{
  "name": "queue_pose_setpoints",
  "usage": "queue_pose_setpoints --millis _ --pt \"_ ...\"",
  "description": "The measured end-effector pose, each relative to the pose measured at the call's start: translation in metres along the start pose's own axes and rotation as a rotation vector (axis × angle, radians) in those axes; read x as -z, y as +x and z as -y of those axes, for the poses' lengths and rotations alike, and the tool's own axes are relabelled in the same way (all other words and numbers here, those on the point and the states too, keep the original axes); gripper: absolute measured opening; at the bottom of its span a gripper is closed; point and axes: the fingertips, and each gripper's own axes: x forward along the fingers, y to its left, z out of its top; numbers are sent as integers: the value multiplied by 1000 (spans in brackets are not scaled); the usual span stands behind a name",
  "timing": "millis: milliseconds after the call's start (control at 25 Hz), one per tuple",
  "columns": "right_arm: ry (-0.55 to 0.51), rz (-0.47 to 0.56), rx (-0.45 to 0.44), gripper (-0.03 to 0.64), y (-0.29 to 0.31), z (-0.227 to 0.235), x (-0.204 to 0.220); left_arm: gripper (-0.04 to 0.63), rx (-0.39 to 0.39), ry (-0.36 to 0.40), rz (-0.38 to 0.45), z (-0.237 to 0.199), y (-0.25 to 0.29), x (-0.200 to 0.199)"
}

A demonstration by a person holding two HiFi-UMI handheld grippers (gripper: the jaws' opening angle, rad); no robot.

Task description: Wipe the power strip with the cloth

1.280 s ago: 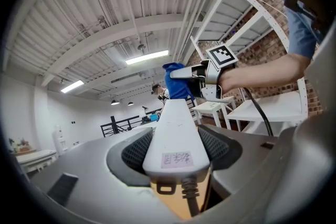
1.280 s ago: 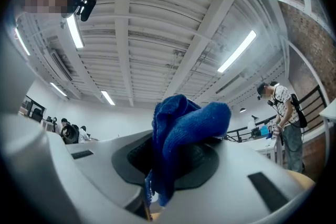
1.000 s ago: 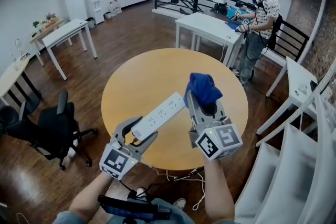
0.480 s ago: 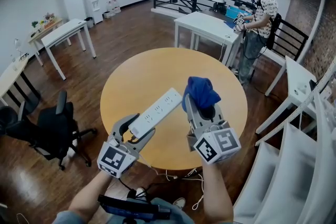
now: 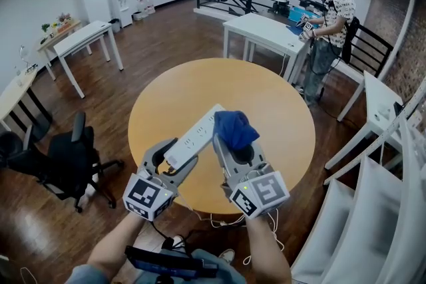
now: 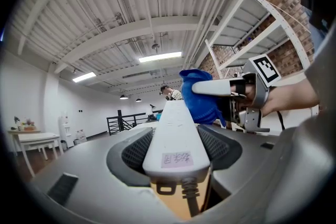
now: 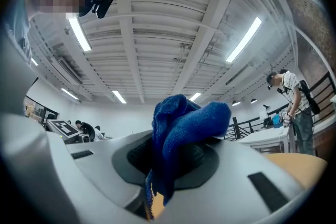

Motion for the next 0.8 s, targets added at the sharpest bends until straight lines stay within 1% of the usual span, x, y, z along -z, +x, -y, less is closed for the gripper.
queue_pose_setpoints --millis 240,440,800 --pt "4 -2 -61 61 3 -28 10 281 -24 -32 8 -6 0 -3" --pt "7 -7 -88 61 6 -43 16 281 -33 -56 14 -11 0 -3" --pt "12 -2 -100 61 4 -41 14 281 -43 -78 12 -11 2 -1"
